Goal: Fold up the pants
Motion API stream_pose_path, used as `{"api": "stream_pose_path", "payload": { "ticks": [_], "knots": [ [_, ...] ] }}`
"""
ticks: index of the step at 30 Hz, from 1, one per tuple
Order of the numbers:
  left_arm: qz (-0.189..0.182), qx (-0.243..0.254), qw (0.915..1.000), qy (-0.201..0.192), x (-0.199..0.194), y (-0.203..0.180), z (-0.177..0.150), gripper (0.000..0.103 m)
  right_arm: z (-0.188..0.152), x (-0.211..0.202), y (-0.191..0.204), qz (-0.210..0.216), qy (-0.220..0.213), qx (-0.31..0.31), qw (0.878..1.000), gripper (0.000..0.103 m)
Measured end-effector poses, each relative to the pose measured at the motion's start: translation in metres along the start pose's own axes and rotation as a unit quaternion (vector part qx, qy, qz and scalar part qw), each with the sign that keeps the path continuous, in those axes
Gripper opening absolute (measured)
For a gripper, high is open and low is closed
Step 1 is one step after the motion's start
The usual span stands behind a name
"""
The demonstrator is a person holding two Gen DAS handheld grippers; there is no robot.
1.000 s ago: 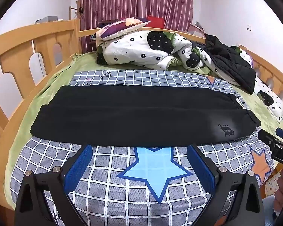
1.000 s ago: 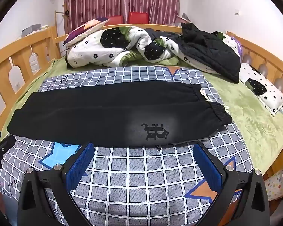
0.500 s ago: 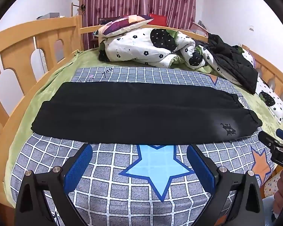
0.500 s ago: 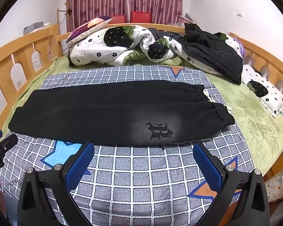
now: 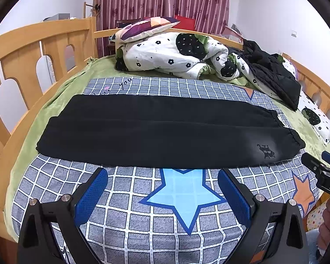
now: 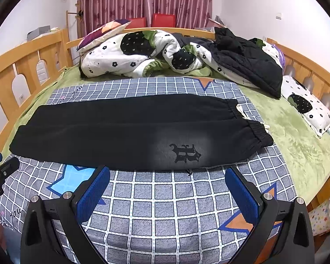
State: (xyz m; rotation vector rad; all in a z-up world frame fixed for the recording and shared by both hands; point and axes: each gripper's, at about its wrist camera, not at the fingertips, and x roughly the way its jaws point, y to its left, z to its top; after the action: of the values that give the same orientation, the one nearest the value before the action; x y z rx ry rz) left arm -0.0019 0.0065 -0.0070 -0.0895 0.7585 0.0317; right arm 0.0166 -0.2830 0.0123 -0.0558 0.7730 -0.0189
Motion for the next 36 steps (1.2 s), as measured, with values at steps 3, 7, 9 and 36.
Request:
{"api": "stream_pose_path", "payload": {
  "ticks": [3, 7, 9, 36],
  "knots": [
    [0.0, 0.0, 1.0, 0.0, 0.0, 0.0, 0.0, 0.101, 0.0007, -0.0008, 0.0002, 0.0, -0.001, -0.002, 1.0, 0.102],
    [0.0, 0.0, 1.0, 0.0, -0.0001, 0.0004, -0.0001, 0.101, 0.0008, -0.0006, 0.0031, -0.001, -0.002, -0.006, 1.0, 0.102],
    [-0.001, -0.001, 1.0, 0.0, 0.0002, 0.0002, -0.0002, 0.101, 0.0011, -0.0009, 0.003, 0.0, -0.002, -0.005, 1.0, 0.102],
    [-0.001, -0.002, 1.0, 0.001, -0.002, 0.0036, -0.0012, 0.101, 0.0014, -0.0031, 0.0085, 0.0, -0.006, -0.01, 1.0, 0.102]
  ]
}}
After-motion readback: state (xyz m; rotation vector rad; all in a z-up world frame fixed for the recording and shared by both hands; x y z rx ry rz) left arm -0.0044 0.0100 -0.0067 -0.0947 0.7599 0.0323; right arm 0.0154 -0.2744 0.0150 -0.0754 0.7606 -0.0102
